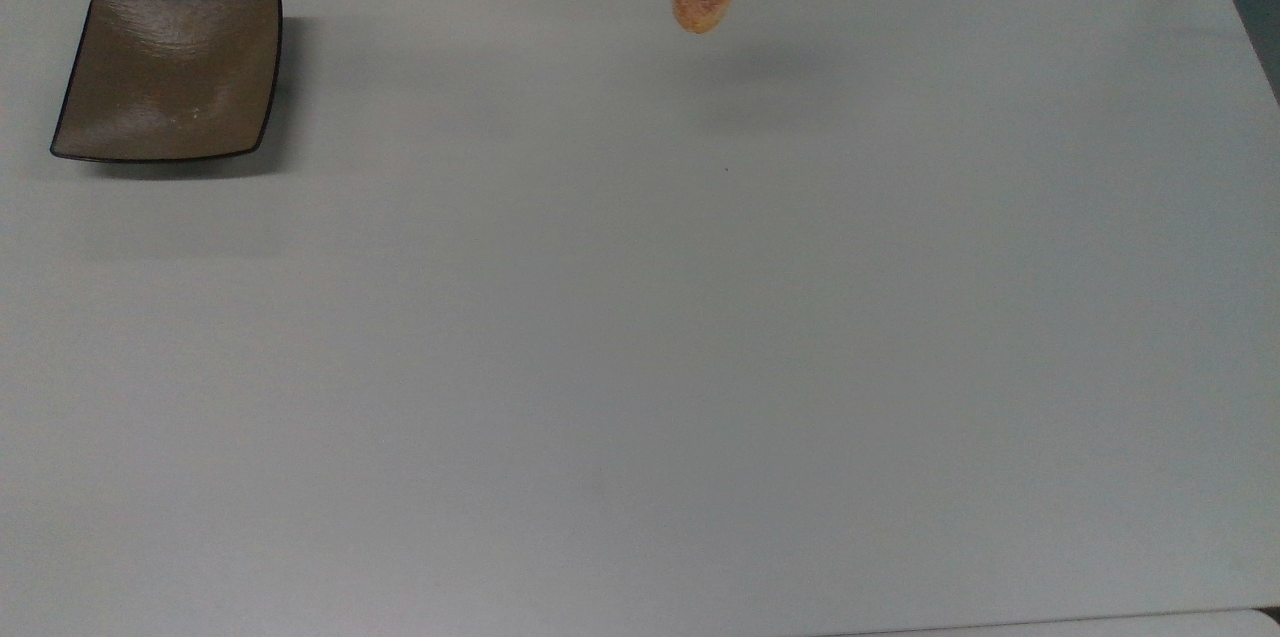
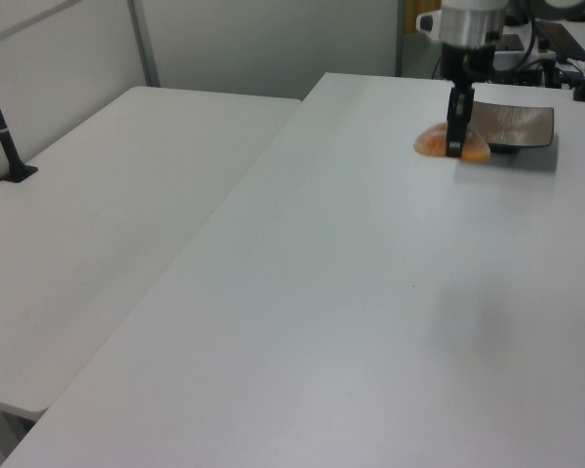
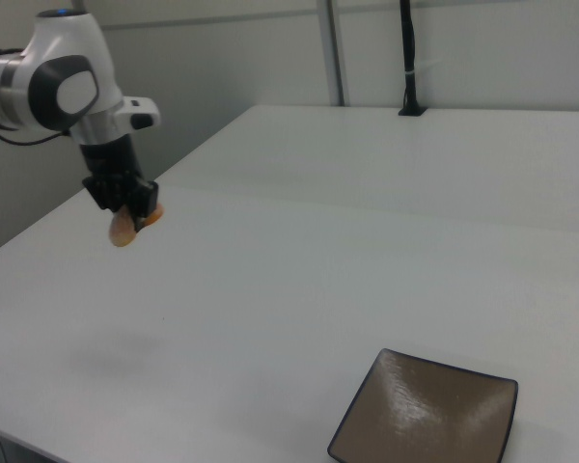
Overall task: Bread is placed on a ceramic plate
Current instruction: 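Carry the bread roll over to the dark square plate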
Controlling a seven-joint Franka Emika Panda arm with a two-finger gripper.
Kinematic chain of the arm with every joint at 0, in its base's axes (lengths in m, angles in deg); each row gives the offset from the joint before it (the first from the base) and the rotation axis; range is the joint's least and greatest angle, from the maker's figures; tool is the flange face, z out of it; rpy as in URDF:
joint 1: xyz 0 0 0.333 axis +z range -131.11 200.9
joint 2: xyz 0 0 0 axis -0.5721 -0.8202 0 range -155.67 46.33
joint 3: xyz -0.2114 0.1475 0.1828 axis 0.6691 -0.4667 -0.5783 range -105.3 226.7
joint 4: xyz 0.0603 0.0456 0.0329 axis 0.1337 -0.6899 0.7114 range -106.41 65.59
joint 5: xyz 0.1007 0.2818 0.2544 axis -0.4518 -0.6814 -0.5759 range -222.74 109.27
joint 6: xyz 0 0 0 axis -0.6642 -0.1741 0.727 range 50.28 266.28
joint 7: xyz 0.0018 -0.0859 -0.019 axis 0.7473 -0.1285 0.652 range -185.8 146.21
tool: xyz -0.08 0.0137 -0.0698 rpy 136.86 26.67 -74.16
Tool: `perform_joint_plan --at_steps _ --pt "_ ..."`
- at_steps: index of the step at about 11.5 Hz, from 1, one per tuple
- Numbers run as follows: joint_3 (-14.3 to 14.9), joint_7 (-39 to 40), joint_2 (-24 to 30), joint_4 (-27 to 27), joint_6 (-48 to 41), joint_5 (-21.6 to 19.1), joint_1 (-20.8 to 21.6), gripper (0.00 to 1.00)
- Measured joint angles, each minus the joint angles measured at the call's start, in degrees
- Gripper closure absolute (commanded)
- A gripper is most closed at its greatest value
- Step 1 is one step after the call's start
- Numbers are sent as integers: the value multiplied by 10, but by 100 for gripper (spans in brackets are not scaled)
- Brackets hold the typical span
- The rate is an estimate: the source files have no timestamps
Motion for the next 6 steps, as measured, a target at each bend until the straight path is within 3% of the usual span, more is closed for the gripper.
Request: perform_joint_plan --at_steps 3,6 --pt "50 108 11 4 -9 -2 -53 81" --pt "133 226 12 20 -9 -2 -82 79"
